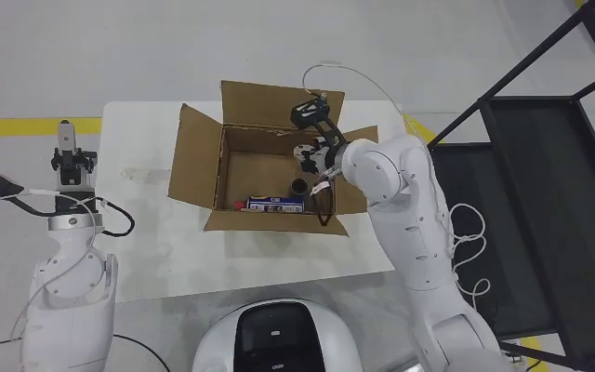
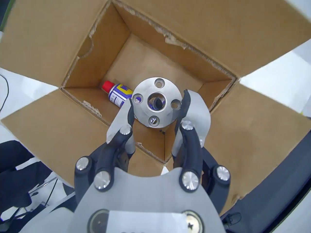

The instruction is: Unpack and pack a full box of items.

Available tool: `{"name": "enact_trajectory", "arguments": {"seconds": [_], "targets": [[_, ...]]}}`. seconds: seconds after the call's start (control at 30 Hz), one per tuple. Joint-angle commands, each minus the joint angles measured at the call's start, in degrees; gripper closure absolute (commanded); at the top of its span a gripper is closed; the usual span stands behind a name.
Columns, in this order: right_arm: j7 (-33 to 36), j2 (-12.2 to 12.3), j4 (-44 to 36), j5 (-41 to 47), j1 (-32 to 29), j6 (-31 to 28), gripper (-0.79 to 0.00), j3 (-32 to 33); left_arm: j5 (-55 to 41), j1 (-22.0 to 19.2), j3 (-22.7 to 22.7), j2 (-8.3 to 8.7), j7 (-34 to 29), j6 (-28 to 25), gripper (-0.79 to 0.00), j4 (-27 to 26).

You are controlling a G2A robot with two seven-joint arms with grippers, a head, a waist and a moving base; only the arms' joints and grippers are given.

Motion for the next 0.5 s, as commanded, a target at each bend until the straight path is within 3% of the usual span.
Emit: {"name": "enact_trajectory", "arguments": {"seconds": [0.0,0.23,0.47], "targets": [[-2.4,0.1,1.2,-2.3,-1.4,-0.1,0.0,-1.2,0.0,0.0,0.0,0.0,0.0,0.0,-0.785,0.0],[-5.8,0.4,3.3,-6.1,-1.9,0.4,0.0,-2.7,0.0,0.0,0.0,0.0,0.0,0.0,-0.785,0.0],[-5.1,1.1,1.8,-7.2,-1.6,0.4,0.0,-0.2,0.0,0.0,0.0,0.0,0.0,0.0,-0.785,0.0]]}}
